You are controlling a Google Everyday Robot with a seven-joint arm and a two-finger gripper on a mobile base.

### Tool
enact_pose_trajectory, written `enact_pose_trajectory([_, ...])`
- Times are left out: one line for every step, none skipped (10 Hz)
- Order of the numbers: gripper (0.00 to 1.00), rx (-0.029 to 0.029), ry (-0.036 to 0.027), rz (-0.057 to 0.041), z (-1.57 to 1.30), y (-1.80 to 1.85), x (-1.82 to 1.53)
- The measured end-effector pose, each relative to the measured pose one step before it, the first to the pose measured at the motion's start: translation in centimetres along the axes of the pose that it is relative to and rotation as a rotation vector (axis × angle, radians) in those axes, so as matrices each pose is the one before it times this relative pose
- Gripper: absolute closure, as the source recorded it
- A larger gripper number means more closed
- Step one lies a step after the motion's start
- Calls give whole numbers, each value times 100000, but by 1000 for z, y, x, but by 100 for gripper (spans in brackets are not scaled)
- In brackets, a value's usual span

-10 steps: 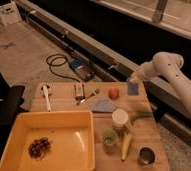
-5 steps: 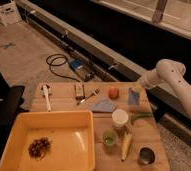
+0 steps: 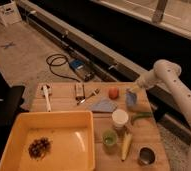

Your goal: Place sponge in table surface

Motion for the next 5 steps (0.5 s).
enact_pose_trajectory([25,390,-576,-347,-220,-134,38])
enact_pose_trajectory([25,-86,-15,-63,65,35,-25])
enact_pose_trajectory([25,-187,-77,-284,142,32,-226])
enact_pose_trajectory([25,89,-36,15,-48,-33,-17])
enact_pose_trajectory([25,11,58,130,-24,19,128])
